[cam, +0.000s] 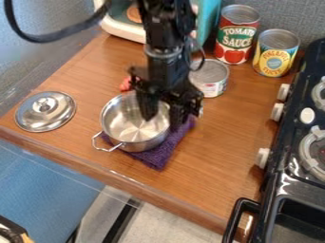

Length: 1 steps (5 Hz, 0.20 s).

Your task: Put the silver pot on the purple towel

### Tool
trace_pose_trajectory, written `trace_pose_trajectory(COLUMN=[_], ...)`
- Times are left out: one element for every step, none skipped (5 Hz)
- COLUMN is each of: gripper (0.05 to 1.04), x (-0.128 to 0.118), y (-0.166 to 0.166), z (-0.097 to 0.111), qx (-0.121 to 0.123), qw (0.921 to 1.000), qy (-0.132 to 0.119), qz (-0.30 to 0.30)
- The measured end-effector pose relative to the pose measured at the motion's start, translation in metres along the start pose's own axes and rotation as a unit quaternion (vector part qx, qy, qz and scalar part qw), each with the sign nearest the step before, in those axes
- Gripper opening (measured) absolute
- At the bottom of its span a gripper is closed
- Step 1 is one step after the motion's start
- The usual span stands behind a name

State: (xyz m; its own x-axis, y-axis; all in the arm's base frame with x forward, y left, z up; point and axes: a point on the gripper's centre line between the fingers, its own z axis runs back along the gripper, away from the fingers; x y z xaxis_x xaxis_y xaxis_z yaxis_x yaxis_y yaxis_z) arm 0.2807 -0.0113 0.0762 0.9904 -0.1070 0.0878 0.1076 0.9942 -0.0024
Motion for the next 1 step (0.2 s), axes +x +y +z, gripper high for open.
trace_pose_trajectory(gripper=[1.015], x=[0.0033], y=[0.0083], z=[0.0244], qx=[0.002], qw=[0.9996], qy=[-0.022], qz=[0.016])
